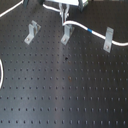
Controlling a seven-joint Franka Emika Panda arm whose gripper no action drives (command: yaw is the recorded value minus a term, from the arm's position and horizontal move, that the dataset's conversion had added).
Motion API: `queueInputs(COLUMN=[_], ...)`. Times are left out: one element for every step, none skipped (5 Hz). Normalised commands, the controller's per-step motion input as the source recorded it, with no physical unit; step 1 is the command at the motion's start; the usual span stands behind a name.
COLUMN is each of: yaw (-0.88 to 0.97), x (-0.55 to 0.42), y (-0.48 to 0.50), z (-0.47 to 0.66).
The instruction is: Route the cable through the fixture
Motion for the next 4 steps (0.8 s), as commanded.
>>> queueInputs(yaw=[0.0, 0.0, 0.0, 0.0], x=[-0.182, -0.306, -0.354, -0.004], y=[0.028, 0.01, 0.05, -0.02], z=[0.15, 0.0, 0.01, -0.05])
